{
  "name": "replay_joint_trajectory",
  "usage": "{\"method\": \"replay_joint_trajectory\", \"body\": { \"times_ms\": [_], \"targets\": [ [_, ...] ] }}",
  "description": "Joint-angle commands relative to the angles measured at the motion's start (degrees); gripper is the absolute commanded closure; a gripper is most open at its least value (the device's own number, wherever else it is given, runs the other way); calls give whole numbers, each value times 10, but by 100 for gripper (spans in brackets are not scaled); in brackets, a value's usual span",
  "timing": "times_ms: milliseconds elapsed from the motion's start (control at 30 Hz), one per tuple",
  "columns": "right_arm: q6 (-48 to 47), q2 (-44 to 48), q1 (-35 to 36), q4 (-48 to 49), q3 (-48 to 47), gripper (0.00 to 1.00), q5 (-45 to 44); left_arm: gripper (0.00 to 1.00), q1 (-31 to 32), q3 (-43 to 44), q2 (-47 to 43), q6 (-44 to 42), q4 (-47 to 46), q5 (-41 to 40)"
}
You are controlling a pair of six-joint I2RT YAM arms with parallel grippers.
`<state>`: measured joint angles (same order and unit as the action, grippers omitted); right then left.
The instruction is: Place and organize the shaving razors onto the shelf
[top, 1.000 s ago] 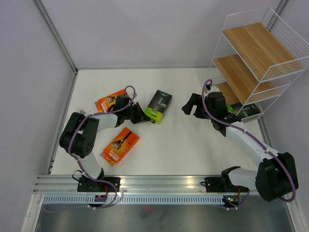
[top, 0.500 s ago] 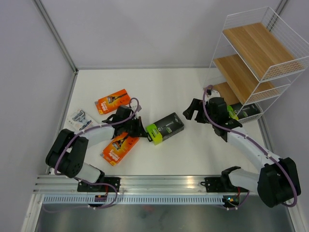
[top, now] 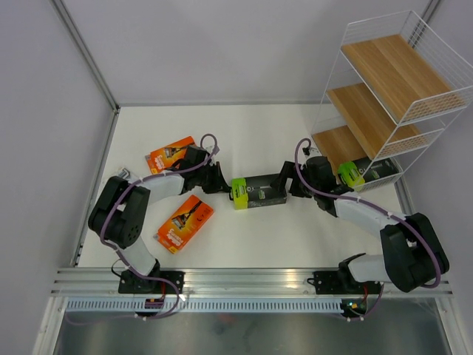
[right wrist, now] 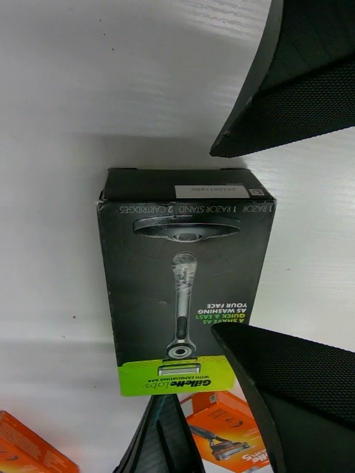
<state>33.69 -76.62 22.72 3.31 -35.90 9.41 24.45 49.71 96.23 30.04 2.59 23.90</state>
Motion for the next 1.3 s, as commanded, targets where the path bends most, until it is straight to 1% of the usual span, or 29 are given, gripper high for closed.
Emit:
{"method": "replay_joint_trajectory", "body": {
  "times_ms": [0,100,133,200,300,333,367,500,533,667,700,733,800,867,900,933,967,1000,1033,1100,1167,1200,1267],
  "targets": [
    [26,1,1,56,15,2,-15,94,-2,26,24,37,-22,3],
    [39,2,1,68,25,2,-25,91,-2,20,28,57,-23,11],
    [42,2,2,78,28,2,-25,86,-2,13,27,60,-43,15],
    [49,-3,2,92,34,2,-22,79,-2,6,26,68,-53,14],
    [55,-13,3,98,33,2,-22,72,-2,-5,24,81,-69,16],
    [55,-18,2,100,32,2,-22,72,-2,-9,24,83,-81,17],
    [59,-20,2,102,32,2,-22,72,-2,-12,25,87,-86,15],
    [73,-35,3,120,28,2,-19,85,-1,-15,38,102,-98,20],
    [74,-41,3,117,24,2,-17,86,-1,-16,41,105,-100,24],
    [76,-67,7,102,6,2,-17,94,4,-30,51,125,-134,27],
    [76,-69,7,100,5,2,-17,98,6,-33,53,130,-158,26],
    [76,-70,8,96,4,2,-17,98,11,-38,55,135,-170,26],
    [72,-70,8,72,-9,5,-23,98,19,-32,69,148,-191,24],
    [59,-70,8,45,-38,14,-34,98,36,-24,77,161,-199,14],
    [56,-71,8,7,-53,17,-41,98,43,-19,84,168,-213,2],
    [46,-76,8,-12,-85,26,-45,98,58,-16,87,182,-225,-3],
    [42,-78,8,-30,-102,30,-51,98,67,-12,91,190,-233,-7],
    [38,-83,8,-65,-118,32,-52,98,83,-4,99,197,-241,-22],
    [37,-93,8,-79,-146,32,-53,98,92,1,105,204,-260,-29],
    [22,-108,8,-109,-173,32,-62,98,114,19,115,216,-282,-49],
    [-8,-136,7,-142,-214,33,-76,98,123,40,142,220,-300,-61],
    [-16,-156,8,-156,-228,34,-90,98,126,67,154,222,-299,-63],
    [-49,-171,7,-180,-259,34,-110,98,126,92,188,235,-310,-67]
  ]
}}
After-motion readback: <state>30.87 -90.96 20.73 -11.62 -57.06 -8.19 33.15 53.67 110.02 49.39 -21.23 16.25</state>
